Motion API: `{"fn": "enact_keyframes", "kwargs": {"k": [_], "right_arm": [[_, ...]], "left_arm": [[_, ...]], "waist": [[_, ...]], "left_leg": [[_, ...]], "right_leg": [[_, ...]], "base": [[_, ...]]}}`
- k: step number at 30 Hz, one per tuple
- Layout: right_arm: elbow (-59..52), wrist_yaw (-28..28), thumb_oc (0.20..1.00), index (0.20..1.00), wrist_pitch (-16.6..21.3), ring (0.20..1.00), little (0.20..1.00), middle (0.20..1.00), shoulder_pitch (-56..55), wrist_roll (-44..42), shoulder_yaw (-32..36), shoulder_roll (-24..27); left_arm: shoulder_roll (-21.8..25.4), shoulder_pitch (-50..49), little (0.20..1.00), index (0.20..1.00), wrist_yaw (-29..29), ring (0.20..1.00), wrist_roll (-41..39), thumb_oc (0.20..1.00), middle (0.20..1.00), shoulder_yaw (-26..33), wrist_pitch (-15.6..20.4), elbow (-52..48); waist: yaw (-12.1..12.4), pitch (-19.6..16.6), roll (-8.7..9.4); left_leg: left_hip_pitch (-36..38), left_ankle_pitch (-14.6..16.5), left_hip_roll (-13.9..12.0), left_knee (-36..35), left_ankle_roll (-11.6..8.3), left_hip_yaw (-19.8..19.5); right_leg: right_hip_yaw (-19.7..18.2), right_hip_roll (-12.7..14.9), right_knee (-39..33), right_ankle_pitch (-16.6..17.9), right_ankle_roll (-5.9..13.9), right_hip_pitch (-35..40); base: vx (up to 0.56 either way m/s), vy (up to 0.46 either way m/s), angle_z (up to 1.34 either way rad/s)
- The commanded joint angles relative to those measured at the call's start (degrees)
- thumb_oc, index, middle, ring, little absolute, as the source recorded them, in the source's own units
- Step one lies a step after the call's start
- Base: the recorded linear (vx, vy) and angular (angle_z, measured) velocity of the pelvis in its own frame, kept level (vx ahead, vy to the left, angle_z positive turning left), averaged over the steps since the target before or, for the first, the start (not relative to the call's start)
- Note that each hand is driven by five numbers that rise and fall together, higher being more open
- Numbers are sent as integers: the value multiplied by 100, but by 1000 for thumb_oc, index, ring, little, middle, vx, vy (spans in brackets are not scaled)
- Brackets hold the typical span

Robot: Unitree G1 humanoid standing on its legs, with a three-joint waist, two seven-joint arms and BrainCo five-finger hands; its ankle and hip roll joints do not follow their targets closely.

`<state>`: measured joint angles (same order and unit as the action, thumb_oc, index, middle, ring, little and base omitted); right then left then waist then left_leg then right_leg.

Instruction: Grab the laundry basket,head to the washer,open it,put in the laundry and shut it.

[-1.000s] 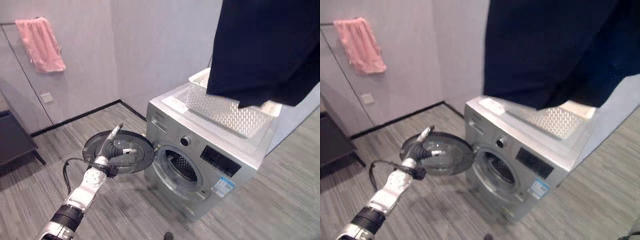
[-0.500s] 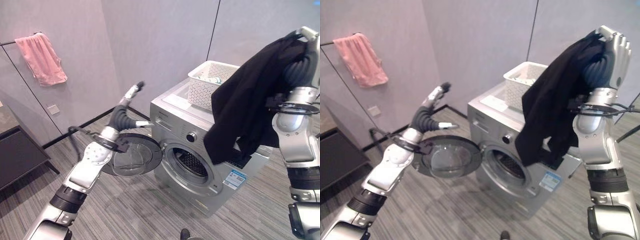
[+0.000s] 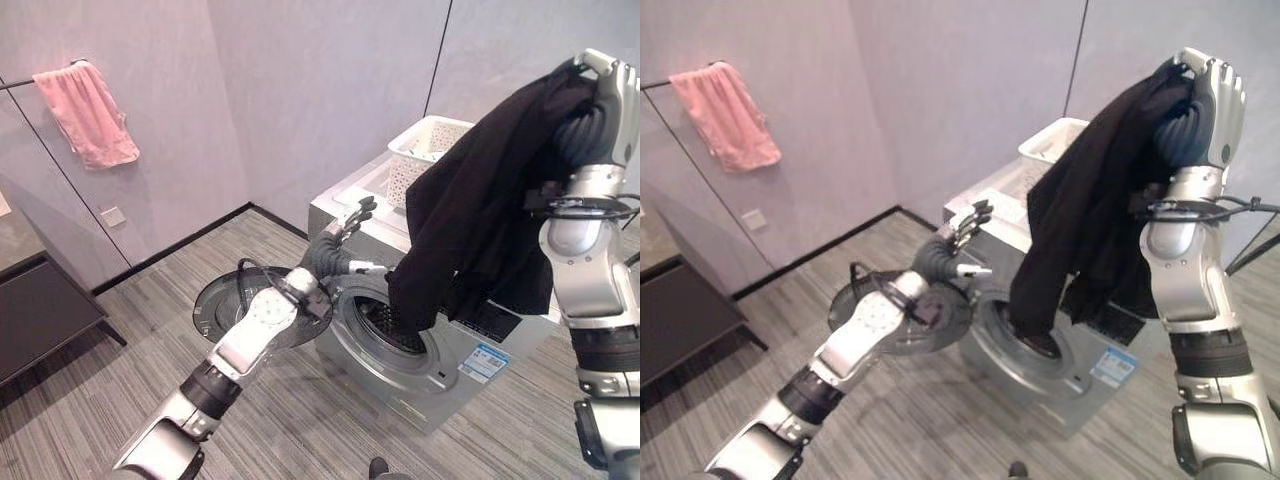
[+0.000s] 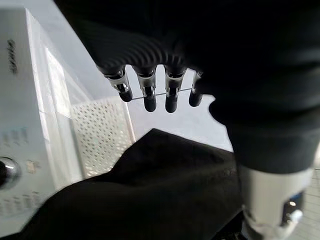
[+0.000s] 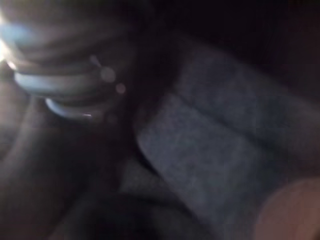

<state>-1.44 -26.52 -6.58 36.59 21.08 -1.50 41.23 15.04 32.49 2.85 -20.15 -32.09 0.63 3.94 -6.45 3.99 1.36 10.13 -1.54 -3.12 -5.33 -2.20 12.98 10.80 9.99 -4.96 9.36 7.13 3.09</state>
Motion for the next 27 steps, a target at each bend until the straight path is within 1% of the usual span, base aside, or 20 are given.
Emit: {"fn": "enact_keyframes", "kwargs": {"k": [1, 6, 12, 15, 18, 20, 23, 24, 27], "right_arm": [[200, -406, 200, 200, 108, 200, 200, 200, 1063, -83, 32, 59], [511, -515, 200, 200, 180, 200, 200, 200, 1697, -382, -299, 80], [757, -581, 200, 200, 261, 200, 200, 200, 2134, -588, -558, 59], [745, -572, 200, 200, 327, 200, 200, 200, 2502, -610, -764, 14], [785, -573, 200, 200, 336, 200, 200, 200, 2641, -638, -833, 28], [892, -596, 200, 200, 343, 200, 200, 200, 2795, -718, -903, 12], [1026, -622, 200, 200, 364, 200, 200, 200, 2917, -897, -989, -44], [1039, -627, 200, 200, 368, 200, 200, 200, 2931, -905, -1002, -42], [1163, -645, 200, 200, 369, 200, 200, 200, 3039, -1107, -1084, -158]], "left_arm": [[19, 655, 1000, 1000, 305, 1000, -1, 1000, 1000, -122, 241, 44], [-406, 1276, 1000, 1000, 543, 1000, 368, 1000, 1000, -269, 300, 645], [-580, 1581, 1000, 1000, 716, 1000, 624, 1000, 1000, -282, 356, 941], [-687, 1714, 1000, 1000, 889, 1000, 1153, 1000, 1000, -323, 365, 1221], [-709, 1723, 1000, 1000, 879, 1000, 1186, 1000, 1000, -351, 357, 1316], [-749, 1705, 1000, 1000, 862, 1000, 1086, 1000, 1000, -387, 364, 1343], [-847, 1686, 1000, 1000, 862, 1000, 620, 1000, 1000, -401, 382, 1363], [-844, 1694, 1000, 1000, 861, 1000, 599, 1000, 1000, -398, 385, 1369], [-1092, 1789, 1000, 1000, 900, 1000, -66, 1000, 1000, -471, 366, 1620]], "waist": [[158, -91, 427], [140, -124, 464], [153, -114, 474], [167, -116, 508], [164, -119, 511], [173, -130, 514], [160, -153, 509], [155, -153, 504], [115, -175, 497]], "left_leg": [[271, 1476, -207, 771, 307, -160], [324, 1428, -264, 681, 259, -124], [351, 1410, -307, 666, 221, -101], [345, 1397, -365, 674, 186, -77], [327, 1396, -377, 686, 178, -73], [315, 1384, -395, 680, 166, -76], [319, 1361, -399, 644, 154, -82], [321, 1358, -400, 637, 152, -83], [330, 1320, -405, 596, 135, -86]], "right_leg": [[-140, 738, 283, -93, 528, -434], [-148, 670, 234, -93, 515, -438], [-148, 628, 212, -105, 494, -428], [-141, 578, 206, -140, 465, -423], [-133, 564, 199, -139, 460, -433], [-117, 555, 185, -145, 454, -422], [-109, 546, 173, -150, 444, -414], [-106, 545, 171, -151, 443, -413], [-104, 534, 179, -161, 431, -408]], "base": [[0, 0, 0], [0, -22, -1], [0, -6, 0], [-4, -55, 0], [-4, -14, 0], [0, 0, 0], [0, 0, 0], [0, 0, 0], [0, 0, 0]]}}
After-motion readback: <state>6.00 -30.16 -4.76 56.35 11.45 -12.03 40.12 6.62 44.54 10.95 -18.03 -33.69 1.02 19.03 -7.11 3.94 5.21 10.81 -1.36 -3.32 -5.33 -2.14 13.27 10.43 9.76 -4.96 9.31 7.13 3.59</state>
